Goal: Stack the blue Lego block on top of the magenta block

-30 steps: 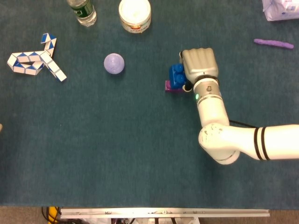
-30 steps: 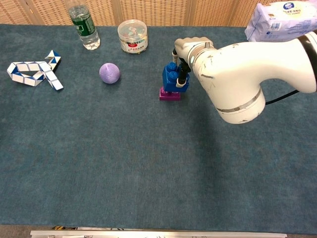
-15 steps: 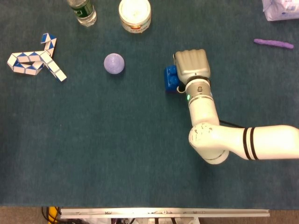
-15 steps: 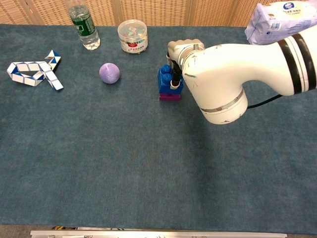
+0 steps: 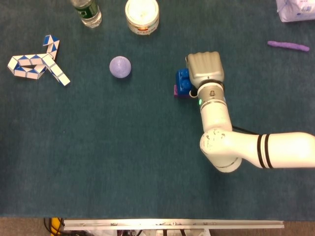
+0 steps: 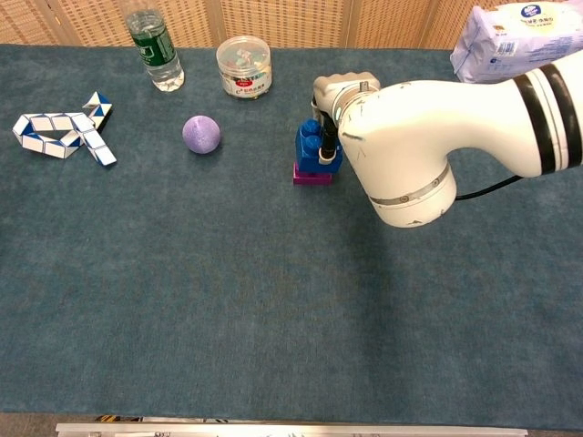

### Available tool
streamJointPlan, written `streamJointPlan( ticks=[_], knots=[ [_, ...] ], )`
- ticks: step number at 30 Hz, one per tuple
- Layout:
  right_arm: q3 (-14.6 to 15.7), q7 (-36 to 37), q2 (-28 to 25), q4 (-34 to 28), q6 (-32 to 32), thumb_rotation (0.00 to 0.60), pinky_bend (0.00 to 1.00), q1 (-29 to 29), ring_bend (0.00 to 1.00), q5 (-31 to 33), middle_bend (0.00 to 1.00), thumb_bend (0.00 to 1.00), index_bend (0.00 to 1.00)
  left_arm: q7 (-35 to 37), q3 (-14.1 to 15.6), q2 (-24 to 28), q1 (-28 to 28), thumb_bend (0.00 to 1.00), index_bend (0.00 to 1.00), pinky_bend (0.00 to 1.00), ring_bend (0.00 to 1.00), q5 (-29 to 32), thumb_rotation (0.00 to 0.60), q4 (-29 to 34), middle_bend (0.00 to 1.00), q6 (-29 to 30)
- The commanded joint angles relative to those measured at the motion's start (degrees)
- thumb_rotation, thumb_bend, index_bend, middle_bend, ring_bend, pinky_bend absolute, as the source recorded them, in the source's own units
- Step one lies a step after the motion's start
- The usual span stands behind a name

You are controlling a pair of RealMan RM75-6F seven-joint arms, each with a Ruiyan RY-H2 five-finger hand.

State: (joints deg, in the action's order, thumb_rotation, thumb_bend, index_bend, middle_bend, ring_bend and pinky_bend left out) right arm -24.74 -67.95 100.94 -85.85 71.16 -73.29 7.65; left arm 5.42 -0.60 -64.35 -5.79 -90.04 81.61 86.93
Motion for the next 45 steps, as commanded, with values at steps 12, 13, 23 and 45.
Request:
streamJointPlan(
  ticks=[12, 13, 23, 45],
  knots=[
    [-0.82, -1.61, 1.64, 1.45, 0.26, 0.6, 1.0, -0.15, 1.0, 0.2, 0.92, 0.16, 0.46, 0.57, -0.06, 0.02, 0.13, 0.15, 0.23, 0.16, 0.17, 0.26, 0.6, -0.4, 0.18, -0.06],
    [-0.83, -1.7, 1.71, 1.48, 0.34, 0.6, 1.0, -0.12, 1.0, 0.21, 0.92, 0.16, 0.46, 0.62, -0.05, 0.01, 0.14, 0.15, 0.23, 0.16, 0.17, 0.22, 0.6, -0.43, 0.18, -0.02],
    [-0.99, -2.1, 2.14, 1.54, 1.16, 0.6, 1.0, 0.55, 1.0, -0.57, 0.92, 0.16, 0.46, 0.96, 0.01, -0.26, 0.06, 0.15, 0.23, 0.16, 0.17, 0.11, 0.6, -0.96, 0.18, -0.2],
    [-1.56, -5.01, 3.5, 1.62, 3.52, 0.6, 1.0, 0.88, 1.0, -1.43, 0.92, 0.16, 0.47, 1.61, 0.01, -0.5, 0.19, 0.15, 0.23, 0.16, 0.17, 0.11, 0.6, -1.7, 0.18, -0.02]
  ],
)
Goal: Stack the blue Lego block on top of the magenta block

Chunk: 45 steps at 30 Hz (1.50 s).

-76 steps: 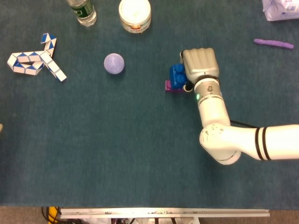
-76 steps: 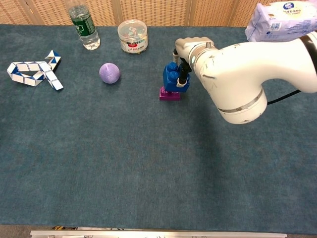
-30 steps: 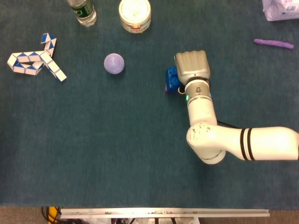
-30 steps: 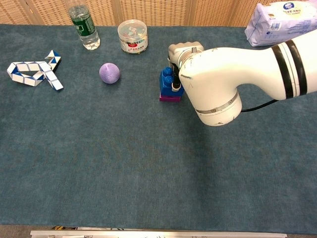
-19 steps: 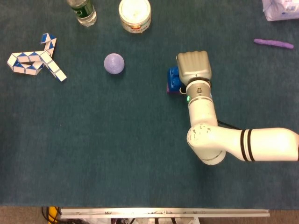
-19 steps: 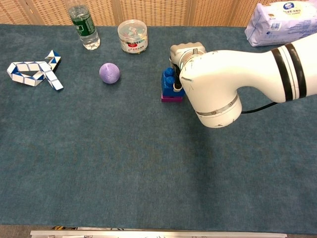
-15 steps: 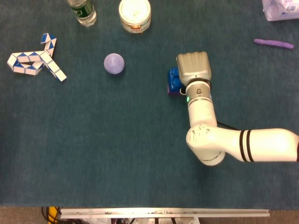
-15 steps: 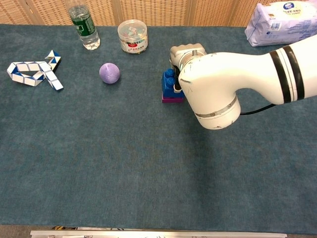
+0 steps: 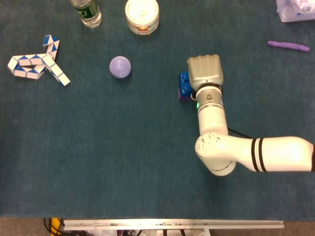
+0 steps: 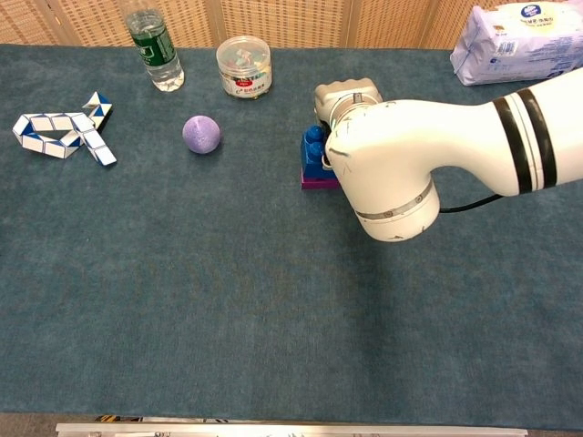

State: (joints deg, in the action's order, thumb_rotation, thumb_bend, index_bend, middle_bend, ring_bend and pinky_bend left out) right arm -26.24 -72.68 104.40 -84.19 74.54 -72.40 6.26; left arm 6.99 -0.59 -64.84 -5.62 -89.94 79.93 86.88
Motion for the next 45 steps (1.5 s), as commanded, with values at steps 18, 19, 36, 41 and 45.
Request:
streamJointPlan(
  ticks=[18, 19, 36, 41, 45],
  knots=[
    [0.36, -2.09, 1.32, 0.99, 0.65, 0.6, 1.0, 0.58, 1.0, -1.38, 0.92, 0.16, 0.48, 0.26, -0.02, -0.17, 0.08, 0.15, 0.23, 0.16, 0.17, 0.1, 0.6, -0.33, 0.18, 0.01],
    [0.34, -2.18, 1.35, 1.02, 0.67, 0.6, 1.0, 0.61, 1.0, -1.44, 0.92, 0.16, 0.48, 0.27, -0.02, -0.18, 0.1, 0.15, 0.23, 0.16, 0.17, 0.13, 0.6, -0.34, 0.18, 0.01],
    [0.22, -3.46, 1.99, 1.15, 0.95, 0.6, 1.0, 1.07, 1.0, -2.69, 0.92, 0.16, 0.48, 0.37, -0.02, -0.29, 0.04, 0.15, 0.23, 0.16, 0.17, 0.16, 0.6, -0.58, 0.18, -0.15],
    [0.74, -3.99, 2.44, 1.56, 0.76, 0.6, 1.0, 1.13, 1.0, -3.16, 0.92, 0.16, 0.48, 0.43, -0.07, -0.3, 0.09, 0.15, 0.23, 0.16, 0.17, 0.22, 0.6, -0.66, 0.18, -0.07],
    [0.96, -4.36, 2.69, 1.8, 0.63, 0.6, 1.0, 1.24, 1.0, -3.44, 0.92, 0.16, 0.48, 0.48, -0.03, -0.3, 0.18, 0.15, 0.23, 0.16, 0.17, 0.32, 0.6, -0.73, 0.18, -0.08]
  ],
)
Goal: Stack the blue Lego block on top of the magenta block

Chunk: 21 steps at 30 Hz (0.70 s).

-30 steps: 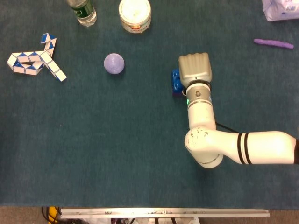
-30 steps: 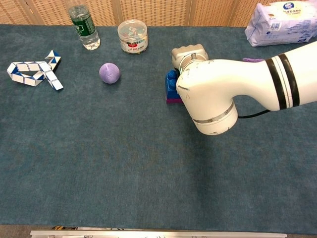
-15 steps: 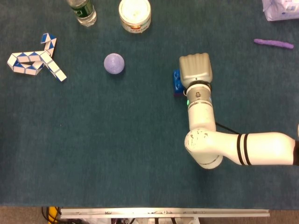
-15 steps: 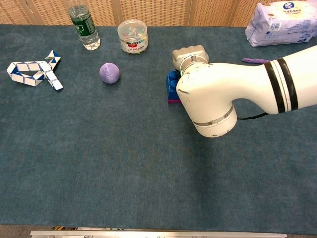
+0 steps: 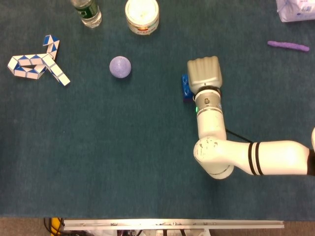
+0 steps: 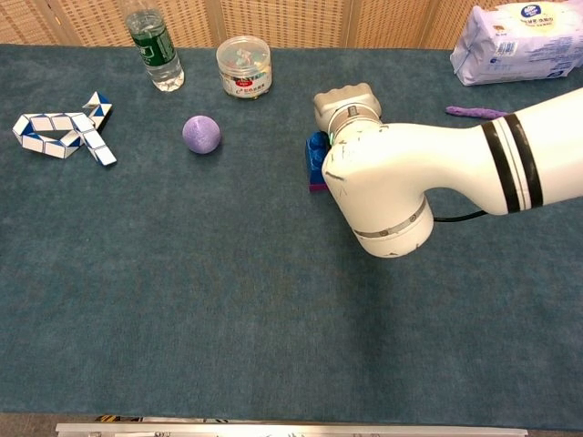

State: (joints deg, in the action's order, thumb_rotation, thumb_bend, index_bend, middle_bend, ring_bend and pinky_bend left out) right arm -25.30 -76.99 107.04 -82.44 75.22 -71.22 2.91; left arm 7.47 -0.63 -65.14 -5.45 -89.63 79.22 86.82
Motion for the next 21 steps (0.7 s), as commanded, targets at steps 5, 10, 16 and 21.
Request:
streamJointPlan(
  ticks=[5, 10, 16, 21],
  knots=[
    [0.3, -0.32, -0.01, -0.04, -0.18, 0.6, 1.0, 0.38, 1.0, -0.48, 0.92, 0.16, 0.48, -0.02, 0.0, -0.1, 0.0, 0.15, 0.23, 0.16, 0.17, 0.07, 0.6, -0.07, 0.18, -0.1],
    [0.37, -0.45, -0.04, -0.23, -0.35, 0.6, 1.0, 0.65, 1.0, -0.78, 0.92, 0.16, 0.48, -0.1, 0.02, -0.13, -0.07, 0.15, 0.23, 0.16, 0.17, 0.01, 0.6, -0.05, 0.18, -0.21],
    [0.51, -0.74, -0.03, -0.51, -0.5, 0.6, 1.0, 0.78, 1.0, -1.08, 0.92, 0.16, 0.48, -0.22, 0.0, -0.06, -0.07, 0.15, 0.23, 0.16, 0.17, 0.01, 0.6, 0.09, 0.18, -0.17],
    [0.4, -0.8, -0.05, -0.52, -0.77, 0.6, 1.0, 0.88, 1.0, -1.08, 0.92, 0.16, 0.48, -0.28, 0.0, -0.04, -0.04, 0.15, 0.23, 0.16, 0.17, 0.07, 0.6, 0.1, 0.18, -0.2]
  ],
)
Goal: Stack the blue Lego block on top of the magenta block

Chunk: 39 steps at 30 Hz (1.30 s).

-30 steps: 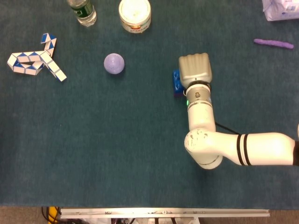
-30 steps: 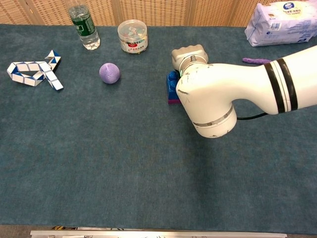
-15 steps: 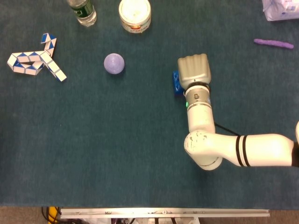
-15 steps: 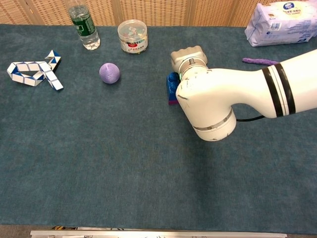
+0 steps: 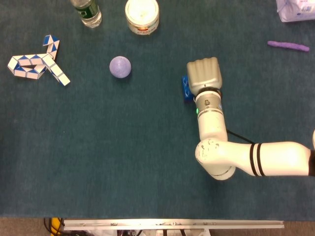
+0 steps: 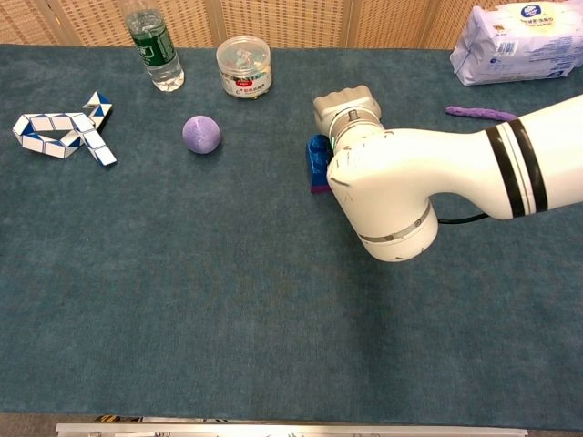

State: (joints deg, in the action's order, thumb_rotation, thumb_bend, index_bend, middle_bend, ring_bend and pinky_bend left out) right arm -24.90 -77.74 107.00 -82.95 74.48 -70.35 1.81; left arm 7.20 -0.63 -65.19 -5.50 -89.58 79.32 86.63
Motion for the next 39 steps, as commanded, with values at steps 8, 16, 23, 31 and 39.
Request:
streamJointPlan(
  ticks=[8, 16, 23, 31, 39],
  knots=[
    [0.28, 0.63, -0.76, -1.05, -1.04, 0.6, 1.0, 0.59, 1.0, -1.16, 0.9, 0.16, 0.48, 0.11, -0.09, 0.03, 0.01, 0.15, 0.23, 0.16, 0.17, 0.09, 0.6, 0.05, 0.18, 0.03],
    [0.57, 4.01, -2.69, -3.61, -2.97, 0.6, 1.0, 2.03, 1.0, -3.83, 0.89, 0.06, 0.33, 0.05, -0.08, 0.02, -0.01, 0.15, 0.23, 0.16, 0.17, 0.01, 0.6, 0.08, 0.18, 0.06],
    [1.59, 6.42, -4.05, -5.14, -3.79, 0.6, 1.0, 2.91, 1.0, -5.64, 0.86, 0.01, 0.25, -0.11, -0.06, 0.02, -0.02, 0.15, 0.23, 0.16, 0.17, -0.04, 0.6, 0.13, 0.18, 0.06],
    [1.53, 11.34, -7.39, -9.57, -3.58, 0.6, 1.0, 4.78, 0.98, -9.28, 0.76, 0.01, 0.22, -0.17, -0.11, 0.15, -0.07, 0.15, 0.23, 0.16, 0.17, -0.08, 0.6, 0.3, 0.18, 0.1],
    [3.93, 18.75, -12.93, -16.7, -1.62, 0.6, 0.82, 9.71, 0.62, -16.29, 0.53, 0.12, 0.22, -0.26, -0.46, 0.03, -0.18, 0.15, 0.23, 0.16, 0.17, 0.16, 0.6, 0.37, 0.18, 0.22]
  ],
)
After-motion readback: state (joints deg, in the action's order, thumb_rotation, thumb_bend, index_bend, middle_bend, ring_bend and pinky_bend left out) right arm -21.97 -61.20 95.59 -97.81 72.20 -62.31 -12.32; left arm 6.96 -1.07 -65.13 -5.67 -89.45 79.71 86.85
